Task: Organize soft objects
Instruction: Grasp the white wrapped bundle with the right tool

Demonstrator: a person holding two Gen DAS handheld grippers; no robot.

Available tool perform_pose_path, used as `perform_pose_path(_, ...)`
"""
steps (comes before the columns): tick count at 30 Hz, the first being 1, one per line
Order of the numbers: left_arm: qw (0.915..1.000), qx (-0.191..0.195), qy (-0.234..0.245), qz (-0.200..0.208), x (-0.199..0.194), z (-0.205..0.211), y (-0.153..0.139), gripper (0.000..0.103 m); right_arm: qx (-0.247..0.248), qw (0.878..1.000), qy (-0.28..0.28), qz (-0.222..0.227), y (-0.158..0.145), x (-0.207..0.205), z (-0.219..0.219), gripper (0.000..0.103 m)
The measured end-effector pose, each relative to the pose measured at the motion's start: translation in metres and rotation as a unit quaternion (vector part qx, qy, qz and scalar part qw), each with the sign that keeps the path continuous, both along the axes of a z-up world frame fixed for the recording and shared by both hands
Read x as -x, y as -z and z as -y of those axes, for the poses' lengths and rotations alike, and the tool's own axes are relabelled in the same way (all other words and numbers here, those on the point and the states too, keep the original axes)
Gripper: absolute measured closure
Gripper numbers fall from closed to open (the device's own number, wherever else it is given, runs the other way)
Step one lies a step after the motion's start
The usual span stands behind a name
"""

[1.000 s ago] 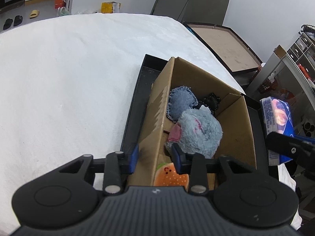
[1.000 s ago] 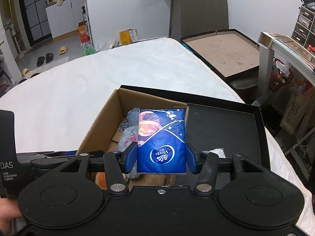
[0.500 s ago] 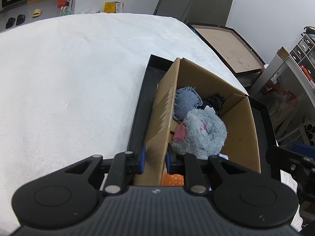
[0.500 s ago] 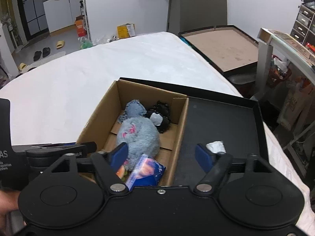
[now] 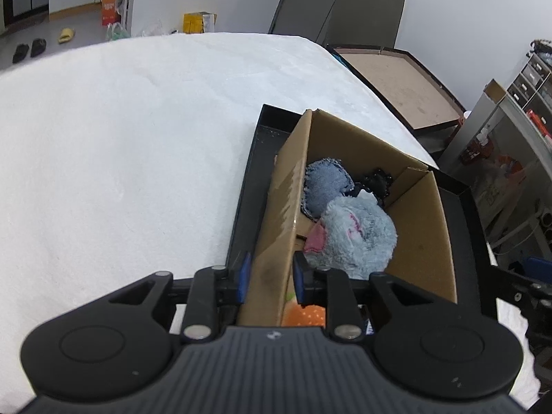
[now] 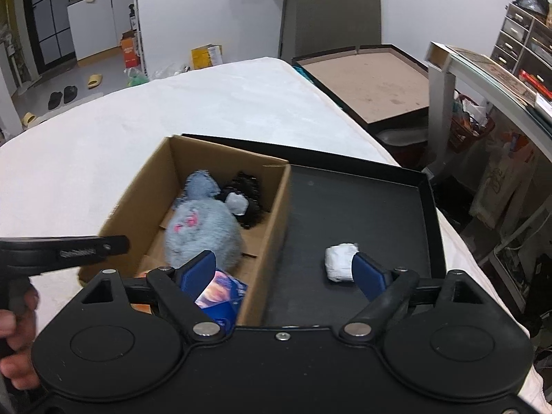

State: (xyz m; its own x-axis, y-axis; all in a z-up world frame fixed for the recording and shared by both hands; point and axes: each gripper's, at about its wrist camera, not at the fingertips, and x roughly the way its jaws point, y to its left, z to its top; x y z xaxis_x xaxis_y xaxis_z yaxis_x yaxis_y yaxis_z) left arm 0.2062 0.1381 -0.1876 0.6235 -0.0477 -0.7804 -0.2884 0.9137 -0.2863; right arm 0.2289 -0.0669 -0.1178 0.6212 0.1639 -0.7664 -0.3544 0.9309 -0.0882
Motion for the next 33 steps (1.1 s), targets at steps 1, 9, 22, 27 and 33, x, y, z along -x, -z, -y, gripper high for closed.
perform_pose_path(1, 1.0000, -0.002, 0.000, -0.001, -0.001, 0.001, 0.000, 0.079, 0.002, 1.000, 0.001, 0.002, 0.002, -0.001, 0.004, 0.015)
perform_pose_path(9, 0.9999, -0.010, -0.001, -0.008, -0.006, 0.006, 0.000, 0.060, 0.007, 1.000, -0.001, -0.012, 0.015, -0.014, 0.034, 0.015)
perform_pose_path(22, 0.9991, -0.042, -0.007, -0.011, -0.011, 0.019, -0.003, 0.040, 0.007, 1.000, -0.005, -0.022, 0.042, -0.048, 0.057, 0.015)
perform_pose_path(27, 0.9985, -0.050, -0.008, -0.020, -0.016, 0.024, 0.004, 0.039, -0.014, 0.999, 0.013, -0.030, 0.057, -0.059, 0.067, 0.015)
perform_pose_path(33, 0.9978, -0.061, -0.017, -0.017, -0.019, 0.028, 0.003, 0.039, -0.025, 0.999, 0.017, -0.034, 0.072, -0.071, 0.074, 0.016)
